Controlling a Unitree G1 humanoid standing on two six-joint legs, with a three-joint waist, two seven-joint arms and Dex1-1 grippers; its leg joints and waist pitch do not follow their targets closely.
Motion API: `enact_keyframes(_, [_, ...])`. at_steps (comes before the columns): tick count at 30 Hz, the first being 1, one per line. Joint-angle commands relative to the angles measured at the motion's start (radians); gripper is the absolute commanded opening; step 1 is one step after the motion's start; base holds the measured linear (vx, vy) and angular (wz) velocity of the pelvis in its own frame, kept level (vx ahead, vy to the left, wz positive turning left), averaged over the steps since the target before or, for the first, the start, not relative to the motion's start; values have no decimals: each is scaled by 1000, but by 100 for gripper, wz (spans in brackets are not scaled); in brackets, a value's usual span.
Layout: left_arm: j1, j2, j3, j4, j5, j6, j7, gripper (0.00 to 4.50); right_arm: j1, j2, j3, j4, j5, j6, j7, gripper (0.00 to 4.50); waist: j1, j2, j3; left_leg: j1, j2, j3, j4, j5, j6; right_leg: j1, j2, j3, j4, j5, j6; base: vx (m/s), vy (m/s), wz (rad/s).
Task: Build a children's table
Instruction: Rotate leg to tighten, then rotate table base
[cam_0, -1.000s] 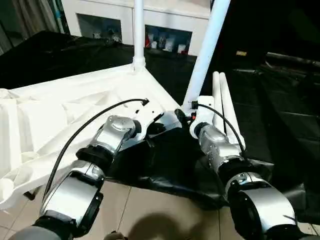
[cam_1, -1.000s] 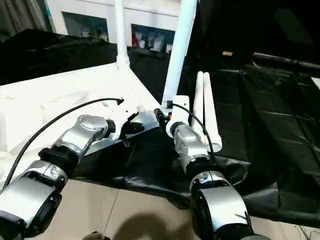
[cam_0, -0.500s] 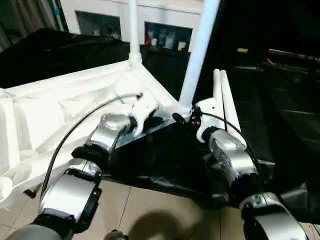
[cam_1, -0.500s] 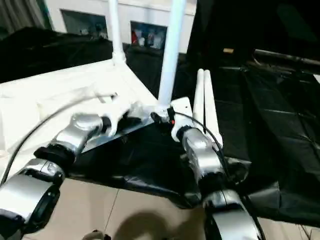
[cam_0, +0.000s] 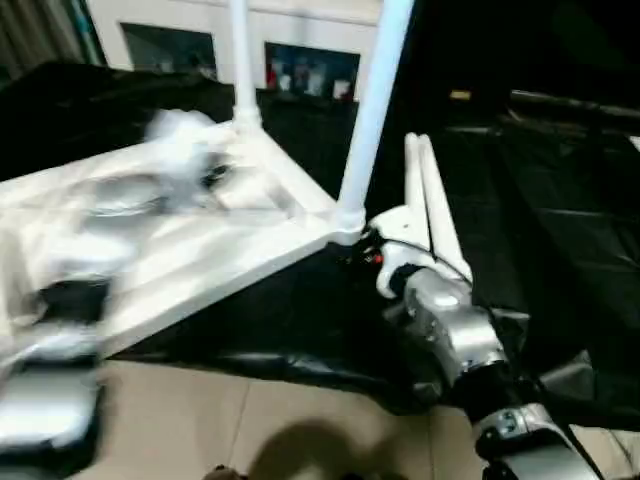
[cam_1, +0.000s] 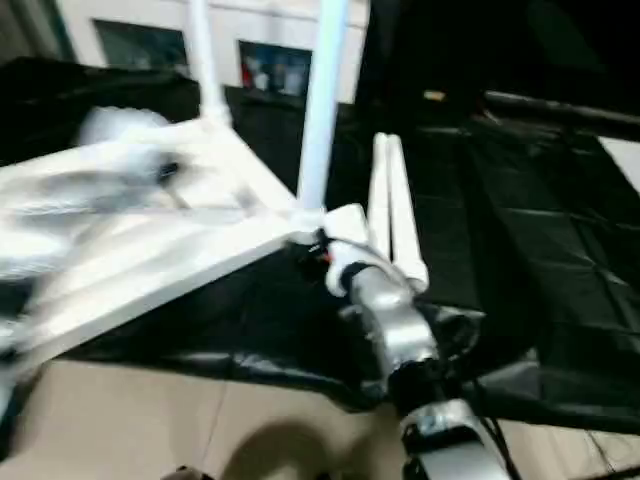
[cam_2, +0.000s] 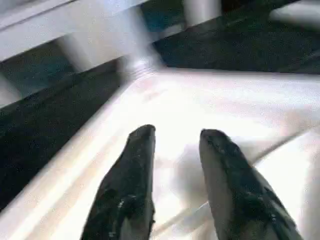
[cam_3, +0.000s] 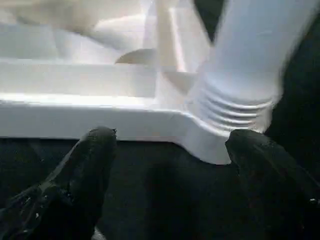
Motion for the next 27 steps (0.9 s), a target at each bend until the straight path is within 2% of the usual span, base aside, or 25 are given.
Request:
enact_keyframes(1, [24,34,80,-94,25,37,43,191,-14,12,7,25,-15,8,-2,385,7,17,-73,20,25,2,-65,-112,-2,57,-73,51,-55,-33,-208,0,0,0])
enact_keyframes(2, [24,34,80,-94,25,37,43,207,-14,12,7,25,-15,8,-2,385,9,21,-71,22,26,1,-67,-123,-6,55,-76,52,-55,-42,-210,0,0,0])
enact_keyframes(3, [45,56,119,-123,31,50,60,207,-19,16,10,38,-22,8,-6,385,12,8,-69,23,26,2,-69,-134,-7,53,-74,51,-60,-61,-205,0,0,0])
enact_keyframes(4, [69,79,155,-140,39,59,89,209,-26,21,10,55,-26,7,-10,385,17,16,-68,26,27,1,-71,-154,-20,51,-76,52,-59,-78,-203,0,0,0])
enact_keyframes(5, [104,109,202,-162,45,78,130,214,-32,28,13,71,-32,10,-17,385,17,12,-64,22,28,-2,-74,-175,-35,51,-76,52,-58,-97,-194,0,0,0])
enact_keyframes(6, [110,115,210,-166,46,82,137,214,-34,29,14,73,-33,11,-19,385,20,5,-63,24,27,-3,-76,-198,-45,50,-77,52,-60,-129,-179,0,0,0])
enact_keyframes(7, [128,127,234,-168,50,87,158,214,-38,31,16,81,-35,13,-22,385,19,5,-63,25,25,-2,-77,-209,-47,49,-76,53,-64,-147,-172,0,0,0])
enact_keyframes(8, [178,157,289,-160,66,97,208,214,-51,40,20,104,-40,14,-32,385,22,4,-63,28,26,-3,-76,-225,-54,45,-78,55,-65,-162,-164,0,0,0])
enact_keyframes(10, [235,177,321,-150,78,115,229,214,-63,46,24,127,-44,12,-39,385,21,-3,-62,23,24,-5,-79,-239,-58,47,-77,55,-67,-188,-149,0,0,0])
enact_keyframes(11, [301,197,340,-127,97,133,246,214,-77,53,27,154,-48,7,-45,385,18,-3,-62,22,25,-7,-80,-247,-61,45,-78,55,-66,-199,-144,0,0,0])
enact_keyframes(13, [380,213,342,-102,119,167,238,214,-91,60,29,179,-53,2,-51,385,17,-4,-63,24,24,-8,-80,-250,-56,41,-75,55,-68,-200,-140,0,0,0])
enact_keyframes(14, [411,214,341,-94,122,181,224,214,-96,65,28,188,-54,0,-54,385,19,3,-65,28,24,-7,-79,-243,-55,38,-76,56,-66,-172,-149,0,0,0])
enact_keyframes(16, [467,218,319,-89,132,208,189,214,-102,71,26,200,-55,-3,-59,385,22,2,-67,28,24,-5,-78,-212,-46,39,-73,56,-61,-109,-166,0,0,0])
enact_keyframes(17, [502,219,299,-86,138,223,164,214,-105,75,27,206,-56,-7,-60,385,29,12,-64,33,27,-6,-82,-238,-57,35,-72,54,-62,-102,-170,0,0,0])
enact_keyframes(18, [511,217,297,-88,135,233,160,214,-106,77,26,209,-57,-9,-60,385,32,15,-64,37,27,-6,-82,-257,-62,32,-71,54,-63,-109,-170,0,0,0])
enact_keyframes(19, [519,216,294,-90,132,242,156,214,-108,79,25,212,-57,-10,-60,385,33,13,-64,40,27,-5,-82,-274,-66,31,-71,54,-64,-113,-172,0,0,0])
enact_keyframes(21, [544,217,261,-102,107,297,104,214,-110,86,22,215,-55,-14,-57,385,36,14,-58,45,25,-7,-85,-370,-78,25,-73,56,-74,-194,-167,0,0,0])
enact_keyframes(24, [577,224,237,-136,86,343,75,214,-120,91,18,236,-52,-26,-56,385,35,11,-56,36,27,-17,-90,-419,-80,31,-80,57,-81,-285,-153,0,0,0])
enact_keyframes(27, [587,225,227,-171,59,373,42,214,-132,95,14,258,-47,-37,-57,385,34,12,-56,40,26,-17,-88,-431,-80,27,-78,58,-84,-295,-153,0,0,0])
